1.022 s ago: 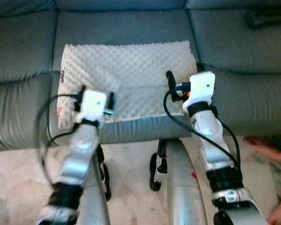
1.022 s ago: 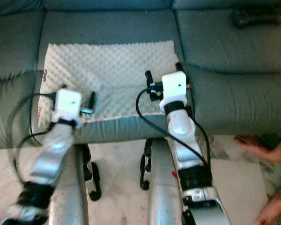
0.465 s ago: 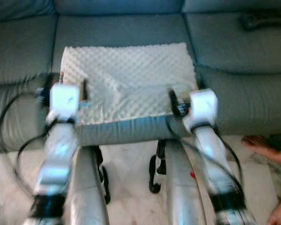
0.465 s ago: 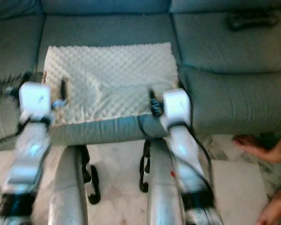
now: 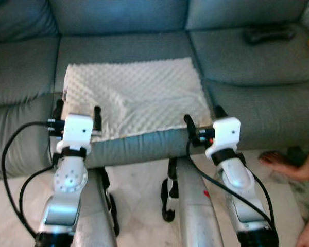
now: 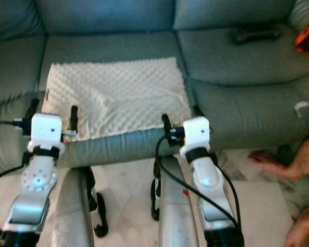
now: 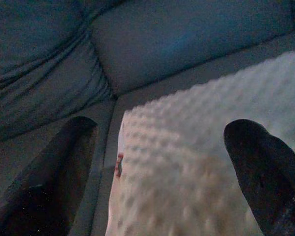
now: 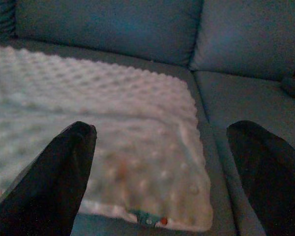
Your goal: Move the pillow to the sofa
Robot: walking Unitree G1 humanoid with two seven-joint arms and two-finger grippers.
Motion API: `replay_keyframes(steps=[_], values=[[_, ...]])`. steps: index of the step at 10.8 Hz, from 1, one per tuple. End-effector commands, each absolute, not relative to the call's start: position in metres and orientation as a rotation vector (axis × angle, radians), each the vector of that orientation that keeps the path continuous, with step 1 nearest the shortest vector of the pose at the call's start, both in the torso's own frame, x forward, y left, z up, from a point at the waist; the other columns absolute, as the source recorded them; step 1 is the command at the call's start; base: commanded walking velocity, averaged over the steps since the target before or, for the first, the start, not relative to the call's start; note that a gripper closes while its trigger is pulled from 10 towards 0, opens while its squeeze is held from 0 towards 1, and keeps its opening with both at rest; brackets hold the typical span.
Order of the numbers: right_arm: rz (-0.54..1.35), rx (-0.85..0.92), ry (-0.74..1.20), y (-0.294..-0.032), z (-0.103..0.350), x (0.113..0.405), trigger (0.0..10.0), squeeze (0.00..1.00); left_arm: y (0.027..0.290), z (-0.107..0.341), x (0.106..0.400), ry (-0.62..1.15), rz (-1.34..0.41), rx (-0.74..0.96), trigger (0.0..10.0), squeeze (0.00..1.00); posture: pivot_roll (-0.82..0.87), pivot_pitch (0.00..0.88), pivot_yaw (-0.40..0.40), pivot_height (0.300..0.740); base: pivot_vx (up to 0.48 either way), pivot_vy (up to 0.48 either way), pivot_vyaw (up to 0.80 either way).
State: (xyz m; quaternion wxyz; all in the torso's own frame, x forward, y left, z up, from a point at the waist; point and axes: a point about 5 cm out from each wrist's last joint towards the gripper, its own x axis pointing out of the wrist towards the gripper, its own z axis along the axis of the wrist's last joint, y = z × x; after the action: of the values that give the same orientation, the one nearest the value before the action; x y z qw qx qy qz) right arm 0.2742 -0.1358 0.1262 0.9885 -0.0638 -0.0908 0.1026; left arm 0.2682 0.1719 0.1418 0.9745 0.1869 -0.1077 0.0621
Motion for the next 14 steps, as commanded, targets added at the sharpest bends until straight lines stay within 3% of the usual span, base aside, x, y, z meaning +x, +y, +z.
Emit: replay_keyframes(steps=[1,4,6,10,14], values=[[0.224,-0.132,-0.164,-0.133,0.125,0.272,10.0,0.00,0.170,0.141,0.269,-0.217,0.122,0.365,10.0,0.00,-0.04,0.229,-0.063,0.638,0.000,0.000,0.00],[0.203,-0.153,-0.168,-0.142,0.126,0.275,10.0,0.00,0.166,0.135,0.274,-0.202,0.164,0.307,10.0,0.00,-0.05,0.179,-0.066,0.698,0.000,0.000,0.00],[0.204,-0.161,-0.143,-0.146,0.116,0.273,10.0,0.00,0.166,0.120,0.284,-0.157,0.186,0.358,10.0,0.00,-0.03,0.091,-0.060,0.740,0.000,0.000,0.00],[0.217,-0.143,-0.143,-0.145,0.115,0.286,10.0,0.00,0.156,0.114,0.292,-0.162,0.181,0.351,10.0,0.00,-0.03,0.028,-0.055,0.740,0.000,0.000,0.00],[0.189,-0.116,-0.126,-0.149,0.115,0.298,10.0,0.00,0.156,0.108,0.293,-0.135,0.171,0.320,10.0,0.00,-0.03,0.033,-0.054,0.740,0.000,0.000,0.00]])
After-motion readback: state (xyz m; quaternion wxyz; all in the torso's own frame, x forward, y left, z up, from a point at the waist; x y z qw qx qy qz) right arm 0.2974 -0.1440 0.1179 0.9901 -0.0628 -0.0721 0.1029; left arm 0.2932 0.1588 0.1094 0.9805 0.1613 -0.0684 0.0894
